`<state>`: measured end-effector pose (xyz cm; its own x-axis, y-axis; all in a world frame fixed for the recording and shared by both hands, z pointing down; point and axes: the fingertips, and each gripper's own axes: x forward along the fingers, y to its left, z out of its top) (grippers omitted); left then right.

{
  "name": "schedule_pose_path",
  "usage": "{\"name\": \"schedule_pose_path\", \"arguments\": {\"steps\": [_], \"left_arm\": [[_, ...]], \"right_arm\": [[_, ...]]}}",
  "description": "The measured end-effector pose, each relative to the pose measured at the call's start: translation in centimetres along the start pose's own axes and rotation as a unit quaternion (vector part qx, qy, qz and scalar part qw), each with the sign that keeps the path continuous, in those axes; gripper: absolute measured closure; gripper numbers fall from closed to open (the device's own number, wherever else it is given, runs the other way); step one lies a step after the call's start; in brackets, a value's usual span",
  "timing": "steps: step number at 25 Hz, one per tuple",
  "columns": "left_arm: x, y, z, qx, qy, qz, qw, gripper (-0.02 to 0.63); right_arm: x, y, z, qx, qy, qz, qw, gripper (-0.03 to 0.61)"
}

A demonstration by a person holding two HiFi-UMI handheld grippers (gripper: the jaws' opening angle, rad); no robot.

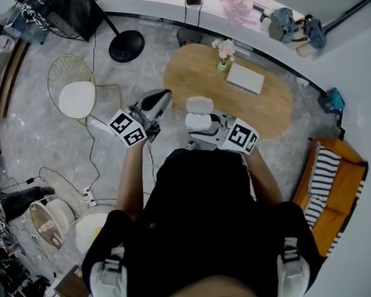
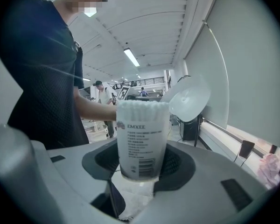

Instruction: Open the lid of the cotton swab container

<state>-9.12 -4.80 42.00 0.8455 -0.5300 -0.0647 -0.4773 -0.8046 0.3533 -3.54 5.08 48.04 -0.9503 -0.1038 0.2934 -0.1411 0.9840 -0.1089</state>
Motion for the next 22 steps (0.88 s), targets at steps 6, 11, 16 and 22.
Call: {"name": "schedule_pose_path", "arguments": {"steps": [6,11,16,22], "left_arm": [[-0.5,-2.1,-5.7,0.032,0.091,-0.016,0.9953,0.614],[-0.1,-3.3,-7.6,0.04,0.122,-0.032,0.9912,0.614],[0.6,-4.1,-8.0,0.052,0.13,-0.049,0.9889,0.614],[0.8,-4.6,-8.7,0.041,0.13,-0.056,0.9891,0.614]], "right_arm": [[-0.2,0.2,-0.6,0.003,0.011,-0.002,1.0,0.379],[-0.8,0.0,-1.1,0.008,0.021,-0.01,1.0,0.379],[-1.7,-0.5,-1.9,0.011,0.034,-0.024,0.999,0.379],[-2.3,0.1,-3.2,0.02,0.042,-0.029,0.998,0.379]]}}
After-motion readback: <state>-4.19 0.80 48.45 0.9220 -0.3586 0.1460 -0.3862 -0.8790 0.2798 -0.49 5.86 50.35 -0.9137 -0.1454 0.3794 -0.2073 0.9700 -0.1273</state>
